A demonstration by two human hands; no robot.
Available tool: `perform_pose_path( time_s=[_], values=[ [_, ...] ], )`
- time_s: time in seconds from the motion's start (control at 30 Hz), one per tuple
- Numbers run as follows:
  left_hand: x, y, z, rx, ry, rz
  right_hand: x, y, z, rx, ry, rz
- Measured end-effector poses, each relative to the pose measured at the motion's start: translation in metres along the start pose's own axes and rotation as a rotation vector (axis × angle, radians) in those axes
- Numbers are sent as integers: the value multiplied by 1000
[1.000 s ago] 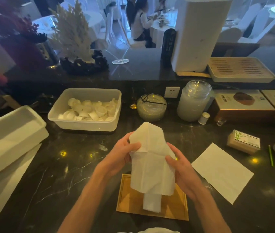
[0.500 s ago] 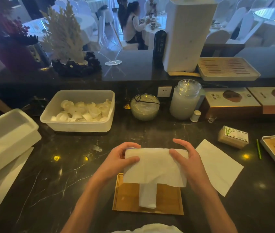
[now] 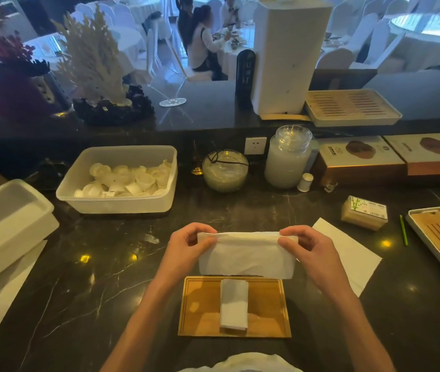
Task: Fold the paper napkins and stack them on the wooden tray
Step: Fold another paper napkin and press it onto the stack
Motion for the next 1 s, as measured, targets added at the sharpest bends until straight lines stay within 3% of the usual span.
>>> perform_pose_path(
  time_s=[0.3,0.53,0.67,0.73,0.8,0.9,1.0],
  values=[
    [-3,1,-16,-152,124,23,-1,6,2,44,-90,-40],
    [-6,1,-24,-175,128,26,7,13,1,-51,-251,-103],
    [-12,-3,-22,-195,491,71,38,11,3,-88,-482,-288],
    [-14,-4,2,-45,692,168,58,12,17,44,-595,-390],
    [-14,-7,38,215,711,252,76,9,42,238,-769,-512],
    [-6,-19,80,517,490,233,94,0,74,429,-903,-662],
    [-1,-22,88,535,309,106,108,-2,80,443,-900,-750]
  ],
)
Point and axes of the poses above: each hand's wrist, its own y-axis towards the middle knuckle, its own z-axis out of the palm, x = y × z, the point moved 10 cm from there along y, towards the middle knuckle, and after that the axes turned 6 degrees about -y, right-handed, at the moved point
